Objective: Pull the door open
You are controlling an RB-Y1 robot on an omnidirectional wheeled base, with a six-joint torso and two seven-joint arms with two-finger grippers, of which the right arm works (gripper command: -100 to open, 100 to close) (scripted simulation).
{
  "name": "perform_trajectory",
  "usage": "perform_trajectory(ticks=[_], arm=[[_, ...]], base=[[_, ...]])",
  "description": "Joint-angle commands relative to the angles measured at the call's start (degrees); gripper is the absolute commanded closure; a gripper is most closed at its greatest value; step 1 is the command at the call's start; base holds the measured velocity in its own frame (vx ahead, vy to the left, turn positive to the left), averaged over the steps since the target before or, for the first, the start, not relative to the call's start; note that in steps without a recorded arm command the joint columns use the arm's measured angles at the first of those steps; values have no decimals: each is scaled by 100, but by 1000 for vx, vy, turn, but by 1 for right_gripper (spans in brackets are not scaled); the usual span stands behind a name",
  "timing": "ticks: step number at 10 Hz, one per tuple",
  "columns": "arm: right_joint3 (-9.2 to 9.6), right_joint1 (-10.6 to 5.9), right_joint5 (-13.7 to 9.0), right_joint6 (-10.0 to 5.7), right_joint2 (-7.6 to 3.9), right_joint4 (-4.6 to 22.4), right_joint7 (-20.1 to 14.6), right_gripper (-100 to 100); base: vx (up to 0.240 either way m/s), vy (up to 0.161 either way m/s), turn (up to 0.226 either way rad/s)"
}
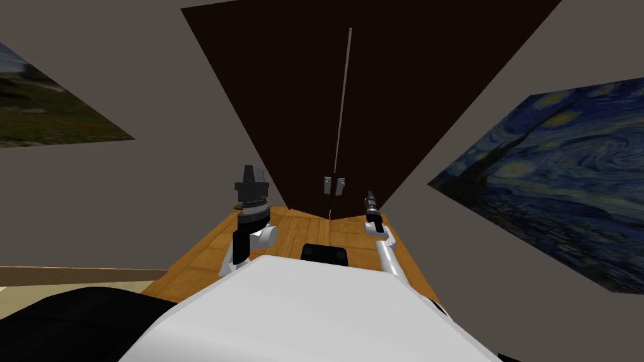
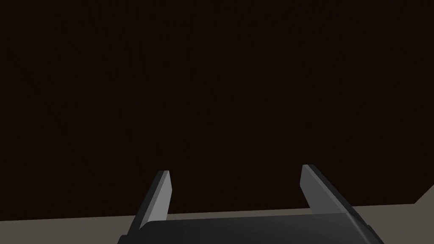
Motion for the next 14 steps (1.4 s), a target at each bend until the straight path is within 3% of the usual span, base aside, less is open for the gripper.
perform_trajectory(ticks=[1, 7, 11, 14], arm=[[-31, -119, 19, 2, 14, 199, -36, -100], [-111, -560, 97, 18, 117, 884, -160, -100], [-59, -883, 158, 17, 281, 1267, -233, -100], [-65, -842, 150, 32, 245, 1207, -231, -100]], base=[[100, 36, 86], [110, 45, 92], [142, 99, 135], [-62, 16, 14]])
